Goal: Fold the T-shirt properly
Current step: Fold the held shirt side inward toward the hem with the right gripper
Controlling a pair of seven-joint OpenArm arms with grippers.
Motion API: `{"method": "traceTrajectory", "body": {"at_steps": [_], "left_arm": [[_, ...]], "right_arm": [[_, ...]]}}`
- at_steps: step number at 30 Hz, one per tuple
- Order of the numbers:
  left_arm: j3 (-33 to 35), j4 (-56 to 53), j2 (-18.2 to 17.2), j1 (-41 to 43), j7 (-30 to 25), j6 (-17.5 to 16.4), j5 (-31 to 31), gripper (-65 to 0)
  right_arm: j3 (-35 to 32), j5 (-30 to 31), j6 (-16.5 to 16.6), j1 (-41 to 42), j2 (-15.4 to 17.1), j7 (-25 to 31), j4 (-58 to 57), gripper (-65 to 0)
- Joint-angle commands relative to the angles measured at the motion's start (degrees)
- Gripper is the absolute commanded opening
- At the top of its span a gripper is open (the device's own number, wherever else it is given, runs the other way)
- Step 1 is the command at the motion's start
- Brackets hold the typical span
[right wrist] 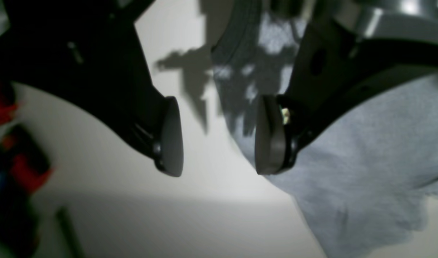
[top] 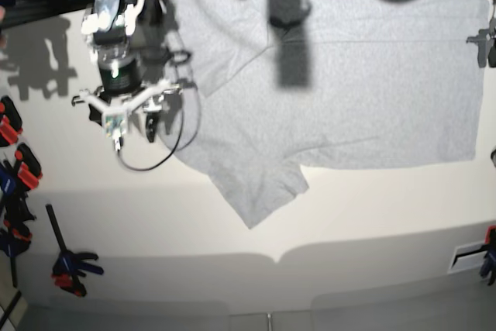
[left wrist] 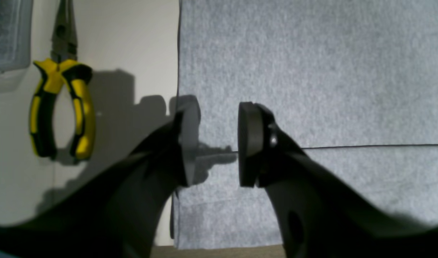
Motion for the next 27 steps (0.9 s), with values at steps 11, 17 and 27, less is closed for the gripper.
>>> {"method": "traceTrajectory", "body": {"at_steps": [11,17,27], "left_arm": [[-0.7,0.7,-1.4,0.2,-0.9,-0.2,-0.7,-47.3],[-0.7,0.7,-1.4,0.2,-1.7,-0.3,-0.7,-47.3],[9.9,0.6,-1.4,-10.3,-6.3,1.4,4.2,-65.0]], "right_arm": [[8.3,29.0,21.5,34.9,1.8,-17.9,-44.5,-33.5],[8.2,29.6,22.9,51.9,3.3,-17.6,-66.2,-33.6],[8.2,15.1,21.2,60.7,3.0,-6.5,-88.2,-33.6]]}}
